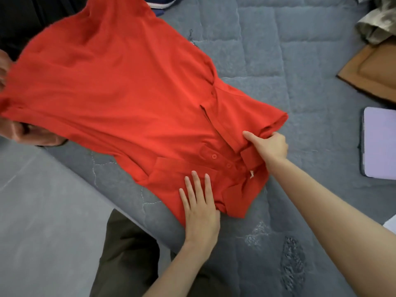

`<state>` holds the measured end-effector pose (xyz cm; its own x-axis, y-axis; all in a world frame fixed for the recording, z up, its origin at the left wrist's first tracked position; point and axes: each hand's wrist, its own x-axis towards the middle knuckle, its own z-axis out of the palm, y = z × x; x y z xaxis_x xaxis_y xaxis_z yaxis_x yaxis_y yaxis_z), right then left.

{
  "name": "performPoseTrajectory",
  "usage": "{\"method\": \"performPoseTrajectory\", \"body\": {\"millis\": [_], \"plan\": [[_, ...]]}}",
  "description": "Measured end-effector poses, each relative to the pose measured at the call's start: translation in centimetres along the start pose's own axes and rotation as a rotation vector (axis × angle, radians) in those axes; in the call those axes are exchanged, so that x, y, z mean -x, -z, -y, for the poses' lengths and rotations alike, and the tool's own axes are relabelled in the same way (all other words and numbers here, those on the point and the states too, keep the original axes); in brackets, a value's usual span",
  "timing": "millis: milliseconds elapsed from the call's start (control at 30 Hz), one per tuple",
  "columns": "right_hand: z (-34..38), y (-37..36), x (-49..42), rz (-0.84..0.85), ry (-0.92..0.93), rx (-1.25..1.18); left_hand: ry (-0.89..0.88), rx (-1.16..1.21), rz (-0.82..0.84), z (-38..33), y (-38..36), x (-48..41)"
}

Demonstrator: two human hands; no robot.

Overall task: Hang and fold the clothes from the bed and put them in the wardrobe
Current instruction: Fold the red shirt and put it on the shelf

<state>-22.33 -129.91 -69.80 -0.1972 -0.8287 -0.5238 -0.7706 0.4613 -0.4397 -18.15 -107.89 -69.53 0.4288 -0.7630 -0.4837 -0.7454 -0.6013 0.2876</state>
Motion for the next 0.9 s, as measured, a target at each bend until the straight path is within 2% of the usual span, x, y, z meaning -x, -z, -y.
{"method": "performPoseTrajectory", "body": {"millis": [133, 267, 467, 667, 767, 900], "plan": [[-0.3, -0.2, 0.9, -0.026, 0.063, -0.006, -0.052, 0.141, 0.039, 0.7, 0.9, -0.1], [-0.3, 1.4, 2.2, -0.048, 0.126, -0.069, -0.016, 0.333, 0.024, 0.9, 3.2, 0.3], [-1.8, 5.6, 3.2, -0.133, 0.128, 0.017, -0.086, 0.319, 0.046, -2.2, 4.4, 1.0], [-6.6, 10.7, 3.1, -0.231, 0.09, 0.078, -0.212, 0.373, 0.228, -6.6, 2.7, 2.8], [-7.0, 10.9, 3.7, -0.214, 0.08, 0.018, -0.245, 0.374, 0.327, -6.2, 2.9, 3.1], [-4.3, 9.4, 4.4, -0.172, 0.016, -0.179, -0.19, 0.377, 0.289, -2.6, 5.6, 1.5]]}}
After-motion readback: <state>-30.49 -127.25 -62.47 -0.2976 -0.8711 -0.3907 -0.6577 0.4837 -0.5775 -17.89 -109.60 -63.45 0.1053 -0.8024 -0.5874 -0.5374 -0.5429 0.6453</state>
